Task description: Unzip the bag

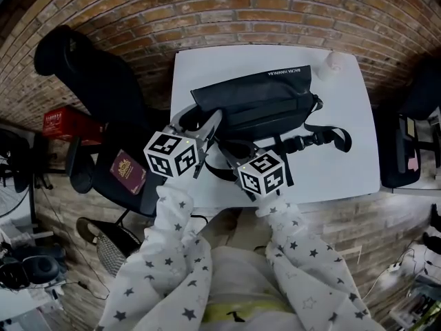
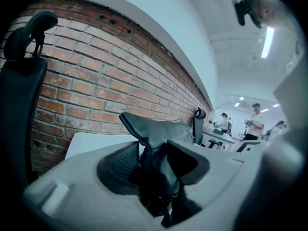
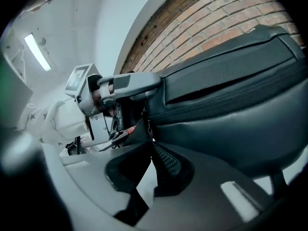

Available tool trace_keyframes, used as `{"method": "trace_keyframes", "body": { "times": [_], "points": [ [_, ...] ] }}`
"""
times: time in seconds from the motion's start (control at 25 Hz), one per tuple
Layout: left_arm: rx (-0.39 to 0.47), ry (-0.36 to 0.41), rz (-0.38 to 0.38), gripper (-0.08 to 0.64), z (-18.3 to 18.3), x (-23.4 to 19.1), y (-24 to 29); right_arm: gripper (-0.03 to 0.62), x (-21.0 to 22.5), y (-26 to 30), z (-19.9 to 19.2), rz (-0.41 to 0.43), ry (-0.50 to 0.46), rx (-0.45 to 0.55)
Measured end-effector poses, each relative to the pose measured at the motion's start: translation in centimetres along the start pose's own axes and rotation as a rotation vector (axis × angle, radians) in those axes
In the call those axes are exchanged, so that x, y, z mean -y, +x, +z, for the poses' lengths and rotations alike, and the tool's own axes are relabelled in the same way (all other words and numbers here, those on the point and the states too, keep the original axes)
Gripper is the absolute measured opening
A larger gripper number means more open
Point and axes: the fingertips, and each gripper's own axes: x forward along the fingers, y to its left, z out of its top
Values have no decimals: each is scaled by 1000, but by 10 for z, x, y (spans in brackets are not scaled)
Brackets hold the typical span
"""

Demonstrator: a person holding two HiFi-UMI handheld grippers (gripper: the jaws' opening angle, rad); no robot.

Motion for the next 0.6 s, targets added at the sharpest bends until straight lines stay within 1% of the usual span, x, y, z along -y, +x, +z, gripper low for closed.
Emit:
{"method": "trace_keyframes", "body": {
  "times": [0.28,0.4,0.6],
  "points": [
    [12,3,-6,170,-1,0,-1,17,4,-11,1,-5,-26,-43],
    [22,6,-11,164,-1,0,-2,17,6,-16,3,-12,-51,-65],
    [34,7,-15,161,0,-1,-3,17,4,-19,5,18,-77,-124]
  ]
}}
